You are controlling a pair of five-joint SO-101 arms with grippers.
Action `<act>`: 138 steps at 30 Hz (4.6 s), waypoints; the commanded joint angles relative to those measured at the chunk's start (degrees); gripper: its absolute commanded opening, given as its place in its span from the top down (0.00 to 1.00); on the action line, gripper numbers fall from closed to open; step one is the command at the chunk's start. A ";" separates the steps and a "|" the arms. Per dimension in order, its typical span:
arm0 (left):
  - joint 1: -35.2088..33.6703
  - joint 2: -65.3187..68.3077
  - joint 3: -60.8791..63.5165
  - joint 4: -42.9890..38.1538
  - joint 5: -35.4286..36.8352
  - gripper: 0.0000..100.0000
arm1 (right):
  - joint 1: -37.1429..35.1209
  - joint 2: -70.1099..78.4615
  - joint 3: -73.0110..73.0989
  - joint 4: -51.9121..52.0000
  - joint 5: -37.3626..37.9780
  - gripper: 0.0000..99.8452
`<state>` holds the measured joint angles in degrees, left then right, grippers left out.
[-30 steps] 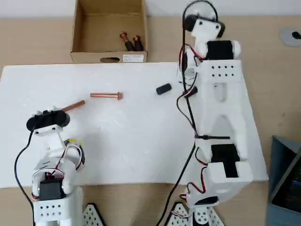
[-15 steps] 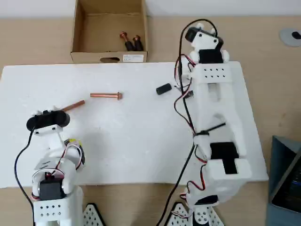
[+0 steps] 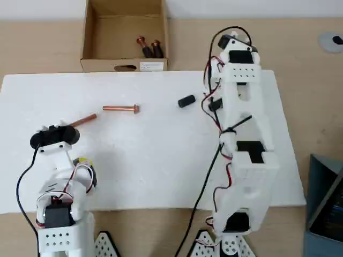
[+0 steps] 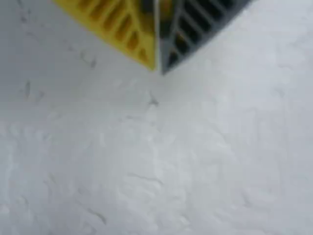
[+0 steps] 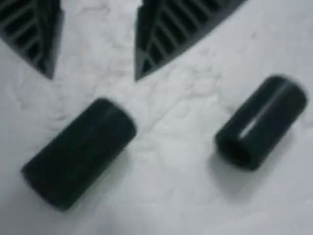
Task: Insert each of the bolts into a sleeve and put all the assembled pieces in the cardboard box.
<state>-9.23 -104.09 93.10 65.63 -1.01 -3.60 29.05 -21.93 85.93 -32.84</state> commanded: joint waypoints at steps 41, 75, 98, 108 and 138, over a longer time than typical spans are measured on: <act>0.09 -0.40 -0.35 0.09 -0.18 1.00 | 1.36 16.48 -17.71 3.43 -1.58 0.99; -0.09 -0.31 -2.99 0.09 -0.09 1.00 | 1.63 -38.90 8.40 16.00 5.89 0.99; 0.53 35.30 -45.98 8.00 -5.71 1.00 | 6.46 -72.22 49.89 3.78 6.33 0.99; 7.47 57.45 -63.74 8.79 -7.74 0.98 | 6.90 -83.47 61.05 1.14 11.16 0.99; 13.71 119.34 -116.66 29.36 -56.62 0.89 | 6.99 -103.16 75.30 1.05 10.64 0.99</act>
<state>3.78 13.80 -19.52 94.64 -54.20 2.11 -73.27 53.49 88.31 -22.11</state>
